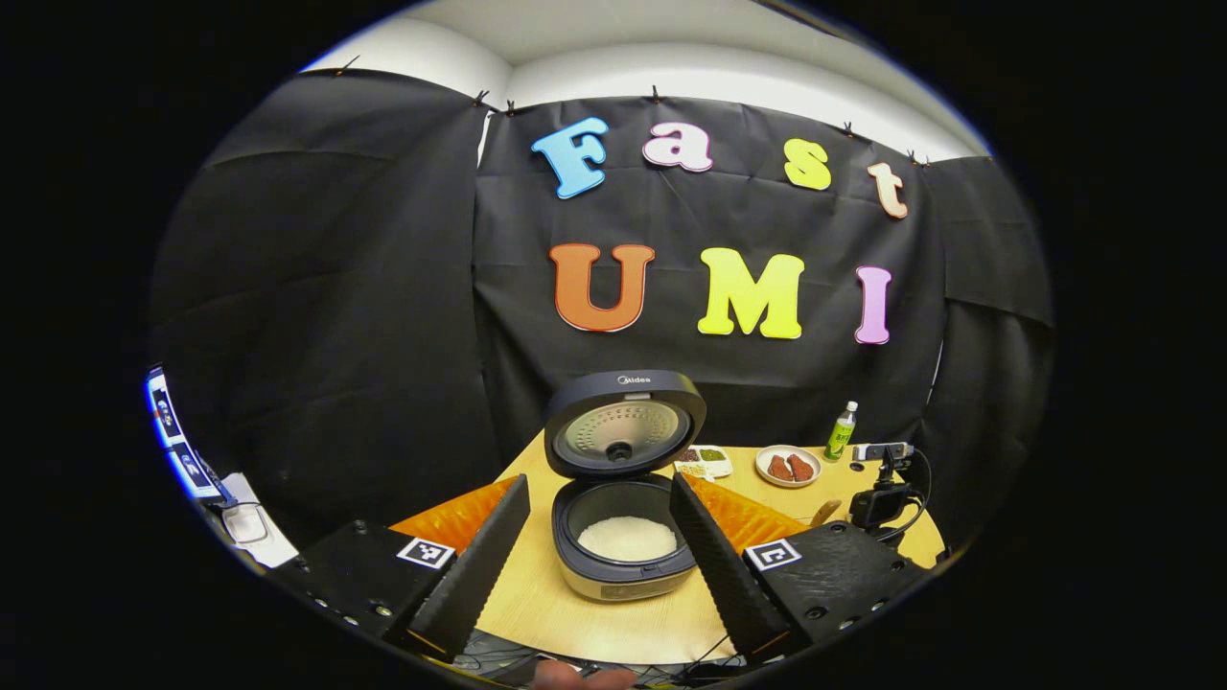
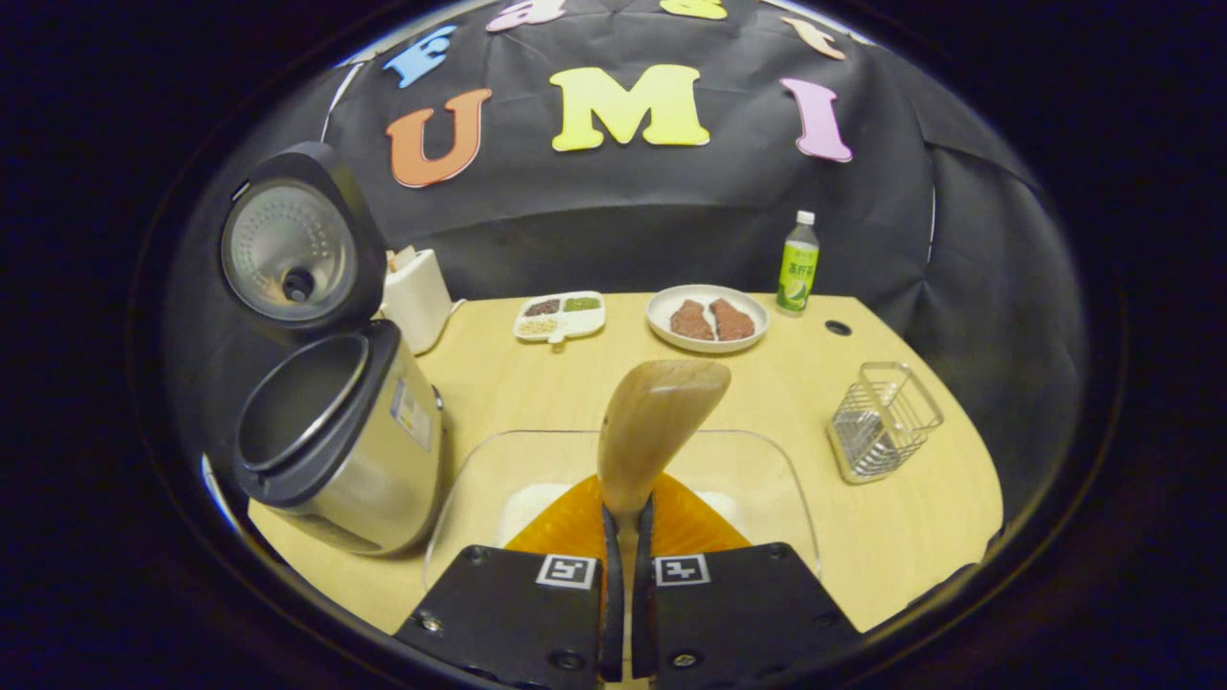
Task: Close the left gripper, press the button to open the rice cooker; take a wooden spoon from the chopstick holder with the right hand, scoop a spoonful of rice and pour it into the rice cooker, then put the wooden spoon back into the chopstick holder.
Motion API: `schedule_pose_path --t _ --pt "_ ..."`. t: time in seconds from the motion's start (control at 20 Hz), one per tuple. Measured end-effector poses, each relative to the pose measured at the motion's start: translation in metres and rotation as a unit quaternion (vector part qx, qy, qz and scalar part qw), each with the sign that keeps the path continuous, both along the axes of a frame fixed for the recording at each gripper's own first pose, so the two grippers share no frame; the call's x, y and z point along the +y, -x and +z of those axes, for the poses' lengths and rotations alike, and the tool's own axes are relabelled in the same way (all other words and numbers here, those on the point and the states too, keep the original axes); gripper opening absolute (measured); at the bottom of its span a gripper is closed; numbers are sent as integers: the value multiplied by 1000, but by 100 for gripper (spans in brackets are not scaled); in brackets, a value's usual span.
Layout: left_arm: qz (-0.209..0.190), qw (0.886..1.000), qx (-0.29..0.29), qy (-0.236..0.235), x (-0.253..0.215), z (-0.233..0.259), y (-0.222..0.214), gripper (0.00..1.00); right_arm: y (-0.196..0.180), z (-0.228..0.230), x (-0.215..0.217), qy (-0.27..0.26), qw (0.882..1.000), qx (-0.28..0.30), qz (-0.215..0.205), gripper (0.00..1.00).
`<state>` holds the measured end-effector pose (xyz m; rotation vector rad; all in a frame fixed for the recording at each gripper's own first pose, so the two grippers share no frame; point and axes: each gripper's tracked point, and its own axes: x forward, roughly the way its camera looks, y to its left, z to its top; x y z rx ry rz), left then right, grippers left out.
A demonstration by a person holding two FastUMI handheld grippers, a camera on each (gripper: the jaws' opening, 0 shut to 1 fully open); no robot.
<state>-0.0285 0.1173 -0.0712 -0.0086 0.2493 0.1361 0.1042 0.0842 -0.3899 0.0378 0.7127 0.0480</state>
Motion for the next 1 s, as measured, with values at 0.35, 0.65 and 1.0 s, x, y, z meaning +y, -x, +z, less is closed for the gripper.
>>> schedule_pose_path --t 0.35,0.65,1.0 --pt "17 1000 9 8 4 -3 14 95 5 3 31 -158 986 51 -23 9" --pt "24 999 10 18 -7 -2 20 95 -3 -1 6 -286 950 83 -90 9" --pt "-6 1000 14 19 -45 1 12 95 0 18 -37 -372 913 72 -153 9"
